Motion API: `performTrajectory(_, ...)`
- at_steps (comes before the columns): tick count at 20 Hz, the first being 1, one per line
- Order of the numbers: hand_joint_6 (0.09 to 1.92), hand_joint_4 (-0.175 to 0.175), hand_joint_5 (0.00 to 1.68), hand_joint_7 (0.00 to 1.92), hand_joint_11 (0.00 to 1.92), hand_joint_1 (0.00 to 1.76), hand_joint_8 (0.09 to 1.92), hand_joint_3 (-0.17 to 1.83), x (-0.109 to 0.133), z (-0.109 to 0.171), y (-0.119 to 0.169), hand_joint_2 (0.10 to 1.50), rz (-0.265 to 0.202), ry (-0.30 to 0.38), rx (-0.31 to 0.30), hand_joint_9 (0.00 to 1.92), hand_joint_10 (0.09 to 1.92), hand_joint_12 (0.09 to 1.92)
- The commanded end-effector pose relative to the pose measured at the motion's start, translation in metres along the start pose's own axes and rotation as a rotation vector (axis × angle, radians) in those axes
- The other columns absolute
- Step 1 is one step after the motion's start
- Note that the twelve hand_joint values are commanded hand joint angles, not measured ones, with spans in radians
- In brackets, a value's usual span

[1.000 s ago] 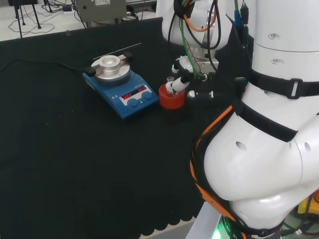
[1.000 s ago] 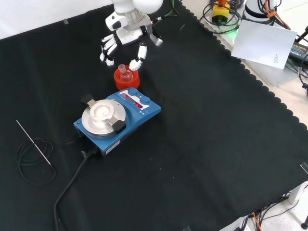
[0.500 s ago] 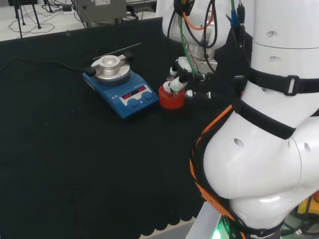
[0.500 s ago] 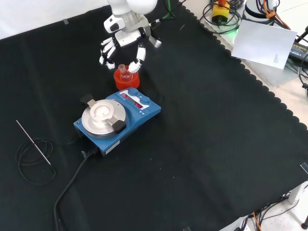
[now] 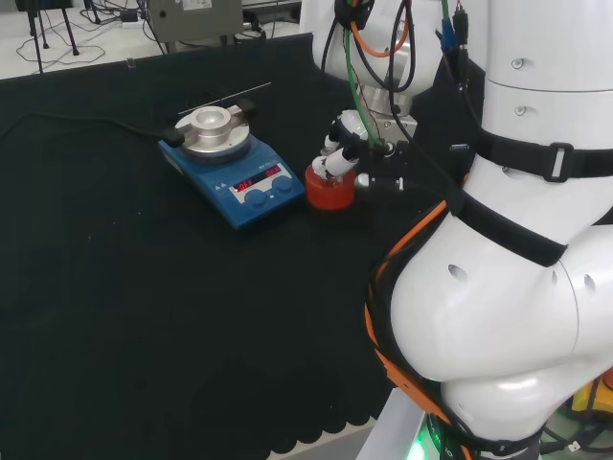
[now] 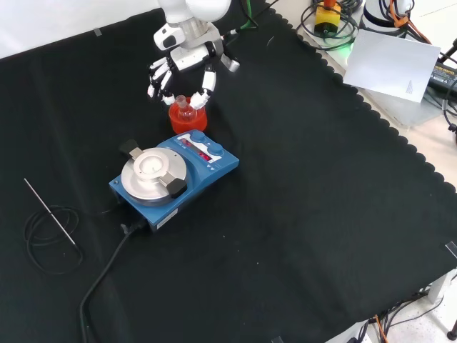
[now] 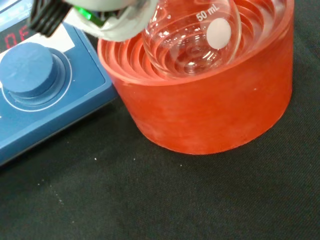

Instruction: Pick up the round-bottom flask.

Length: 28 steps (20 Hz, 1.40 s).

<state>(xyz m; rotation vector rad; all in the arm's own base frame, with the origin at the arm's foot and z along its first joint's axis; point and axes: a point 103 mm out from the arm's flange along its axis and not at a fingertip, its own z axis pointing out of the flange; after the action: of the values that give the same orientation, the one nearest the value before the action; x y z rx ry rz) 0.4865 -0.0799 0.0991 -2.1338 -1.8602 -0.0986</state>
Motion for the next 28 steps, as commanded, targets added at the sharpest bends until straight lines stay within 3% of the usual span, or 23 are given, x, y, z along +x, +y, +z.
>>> performTrajectory(1,0.82,-0.072,0.74,0.24,0.00,0.82,0.66,0.61,0.000,0.000,0.000,0.68,0.003,0.001,-0.004,0.36,0.72,1.19)
performTrajectory(14,0.83,-0.079,0.86,0.27,0.00,0.83,0.65,0.58,0.002,0.004,0.000,0.76,0.018,-0.018,-0.016,0.39,0.70,1.22)
performTrajectory(16,0.99,0.086,0.93,0.29,0.00,0.94,0.66,0.42,0.005,0.005,0.000,0.89,0.022,-0.031,-0.032,0.42,0.70,1.25)
performTrajectory(18,1.08,0.154,0.96,0.32,0.00,0.99,0.65,0.43,0.006,0.004,-0.001,0.91,0.026,-0.040,-0.042,0.46,0.68,1.28)
performTrajectory(22,1.17,0.175,0.97,0.35,0.00,1.01,0.64,0.62,0.005,-0.002,-0.001,0.83,0.029,-0.034,-0.051,0.50,0.66,1.33)
performTrajectory(28,1.19,0.175,0.97,0.35,0.00,1.02,0.64,0.68,0.004,-0.018,-0.002,0.80,0.044,-0.016,-0.055,0.50,0.66,1.34)
